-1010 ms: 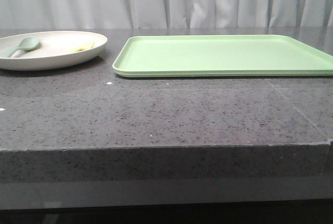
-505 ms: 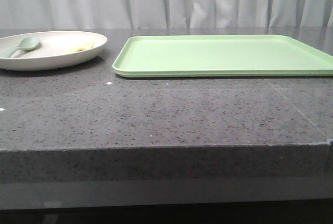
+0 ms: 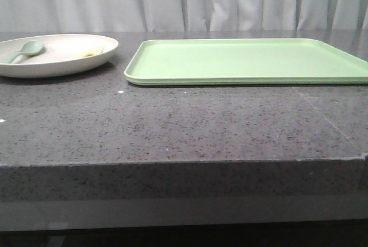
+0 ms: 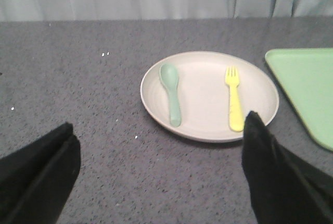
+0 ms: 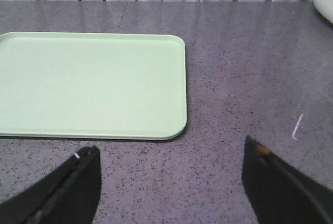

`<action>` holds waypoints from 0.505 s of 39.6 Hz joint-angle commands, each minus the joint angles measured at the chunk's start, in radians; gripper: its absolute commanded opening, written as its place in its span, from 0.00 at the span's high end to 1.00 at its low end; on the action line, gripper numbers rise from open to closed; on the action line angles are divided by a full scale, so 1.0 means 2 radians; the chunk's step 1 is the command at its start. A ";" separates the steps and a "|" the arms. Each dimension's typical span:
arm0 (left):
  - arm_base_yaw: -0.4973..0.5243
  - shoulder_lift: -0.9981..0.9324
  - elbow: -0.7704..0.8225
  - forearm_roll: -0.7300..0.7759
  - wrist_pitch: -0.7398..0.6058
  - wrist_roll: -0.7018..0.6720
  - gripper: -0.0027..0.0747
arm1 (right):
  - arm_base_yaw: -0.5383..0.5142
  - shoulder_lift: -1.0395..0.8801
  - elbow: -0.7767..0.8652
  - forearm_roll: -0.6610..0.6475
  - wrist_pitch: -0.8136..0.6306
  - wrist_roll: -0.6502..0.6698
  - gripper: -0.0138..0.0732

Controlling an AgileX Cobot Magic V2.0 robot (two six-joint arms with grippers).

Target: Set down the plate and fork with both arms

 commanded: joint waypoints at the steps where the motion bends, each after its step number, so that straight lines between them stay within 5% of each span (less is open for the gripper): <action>1: 0.001 0.048 -0.039 0.022 -0.008 -0.005 0.19 | -0.003 0.005 -0.019 -0.004 -0.034 -0.003 0.17; 14: 0.035 0.242 -0.150 0.042 0.080 -0.005 0.19 | -0.003 0.005 -0.019 -0.004 -0.034 -0.003 0.17; 20: 0.100 0.334 -0.223 -0.041 0.125 0.037 0.19 | -0.003 0.005 -0.019 -0.004 -0.034 -0.003 0.17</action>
